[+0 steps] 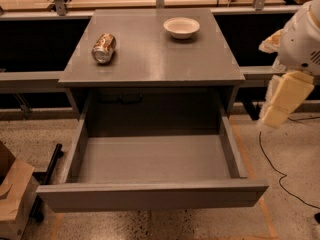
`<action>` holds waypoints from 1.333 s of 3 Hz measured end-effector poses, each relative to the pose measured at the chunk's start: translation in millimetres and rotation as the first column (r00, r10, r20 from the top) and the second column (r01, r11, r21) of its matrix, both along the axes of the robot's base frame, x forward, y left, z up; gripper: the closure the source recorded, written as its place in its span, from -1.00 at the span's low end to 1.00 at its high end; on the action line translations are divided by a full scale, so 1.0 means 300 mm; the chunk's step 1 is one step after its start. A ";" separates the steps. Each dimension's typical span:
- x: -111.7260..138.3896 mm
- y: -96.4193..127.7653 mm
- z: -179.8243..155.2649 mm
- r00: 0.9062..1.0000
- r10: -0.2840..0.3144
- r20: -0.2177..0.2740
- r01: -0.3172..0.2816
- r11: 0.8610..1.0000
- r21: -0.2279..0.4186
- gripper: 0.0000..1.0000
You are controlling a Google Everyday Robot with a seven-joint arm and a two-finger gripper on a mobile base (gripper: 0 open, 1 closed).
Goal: Place orange can into top drawer
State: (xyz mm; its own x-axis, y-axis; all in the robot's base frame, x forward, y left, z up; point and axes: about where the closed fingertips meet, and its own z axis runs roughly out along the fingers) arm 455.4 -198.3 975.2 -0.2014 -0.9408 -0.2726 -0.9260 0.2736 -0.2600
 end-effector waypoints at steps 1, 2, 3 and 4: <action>0.102 0.132 -0.032 0.999 0.007 0.035 -0.012 0.992 0.127 -1.00; 0.149 0.171 -0.019 0.997 0.001 0.077 -0.014 0.985 0.170 -1.00; 0.144 0.170 -0.030 0.999 -0.001 0.055 -0.009 0.984 0.179 -1.00; 0.232 0.276 -0.052 0.998 0.017 0.066 -0.032 0.969 0.245 -1.00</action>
Offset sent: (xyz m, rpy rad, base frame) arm 0.0324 0.0415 -0.0099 0.1346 -0.0374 0.0096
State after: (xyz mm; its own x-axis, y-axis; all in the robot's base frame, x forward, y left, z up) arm 525.1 -115.4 959.7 -0.1544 -0.8480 -0.5070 -0.9172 0.3137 -0.2454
